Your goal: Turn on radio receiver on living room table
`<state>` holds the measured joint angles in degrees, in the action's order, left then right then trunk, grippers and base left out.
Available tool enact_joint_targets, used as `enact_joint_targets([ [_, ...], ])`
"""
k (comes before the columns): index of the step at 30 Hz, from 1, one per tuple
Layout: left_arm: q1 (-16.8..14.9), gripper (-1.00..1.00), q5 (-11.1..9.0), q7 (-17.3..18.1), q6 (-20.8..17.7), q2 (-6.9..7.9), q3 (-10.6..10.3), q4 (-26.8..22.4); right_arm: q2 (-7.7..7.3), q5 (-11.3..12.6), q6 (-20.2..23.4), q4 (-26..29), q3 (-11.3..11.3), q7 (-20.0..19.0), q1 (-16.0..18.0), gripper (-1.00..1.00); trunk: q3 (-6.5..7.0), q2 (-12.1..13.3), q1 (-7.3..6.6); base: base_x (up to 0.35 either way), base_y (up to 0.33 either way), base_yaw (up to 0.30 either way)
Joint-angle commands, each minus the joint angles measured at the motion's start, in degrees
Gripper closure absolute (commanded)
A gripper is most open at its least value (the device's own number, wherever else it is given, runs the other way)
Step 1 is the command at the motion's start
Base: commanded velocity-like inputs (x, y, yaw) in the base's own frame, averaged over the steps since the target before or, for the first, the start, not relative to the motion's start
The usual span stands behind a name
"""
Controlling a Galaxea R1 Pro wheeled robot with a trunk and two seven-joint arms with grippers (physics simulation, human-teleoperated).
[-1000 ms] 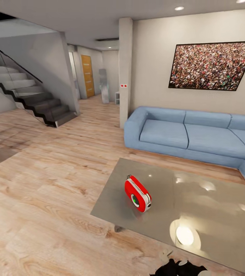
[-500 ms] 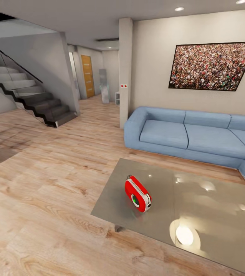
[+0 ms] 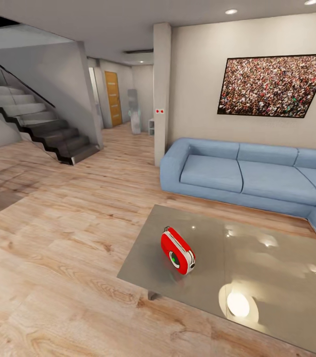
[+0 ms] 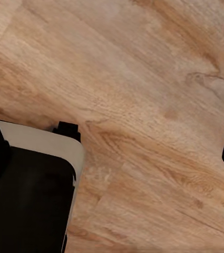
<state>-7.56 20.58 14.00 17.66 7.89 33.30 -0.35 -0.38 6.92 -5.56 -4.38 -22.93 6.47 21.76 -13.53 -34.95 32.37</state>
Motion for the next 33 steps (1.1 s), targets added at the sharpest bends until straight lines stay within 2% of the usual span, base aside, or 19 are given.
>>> enact_joint_targets([
  [1, 0.0, 1.0, 0.0, 0.0, 0.0, -0.17, 0.0, 0.2, 0.04, 0.0, 0.0, 0.0, 0.0, 0.0, 0.0, -1.0, 0.0, 0.0, 0.0, 0.0, 0.0, 0.0],
  [15, 0.0, 1.0, -0.2, 0.0, -0.2, -3.91, 0.1, 1.9, 0.18, 0.0, 0.0, 0.0, 0.0, -0.1, 0.0, -1.0, 0.0, 0.0, 0.0, 0.0, 0.0, 0.0],
  [26, 0.0, 1.0, -0.3, 0.0, -0.2, -8.23, 0.1, 1.9, 0.19, 0.0, 0.0, 0.0, 0.0, -0.1, 0.0, -1.0, 0.0, 0.0, 0.0, 0.0, 0.0, 0.0],
  [33, 0.0, 1.0, -0.3, 0.0, -0.2, -8.72, 0.1, 1.9, 0.21, 0.0, 0.0, 0.0, 0.0, -0.1, -0.1, -1.0, 0.0, 0.0, 0.0, 0.0, 0.0, 0.0],
])
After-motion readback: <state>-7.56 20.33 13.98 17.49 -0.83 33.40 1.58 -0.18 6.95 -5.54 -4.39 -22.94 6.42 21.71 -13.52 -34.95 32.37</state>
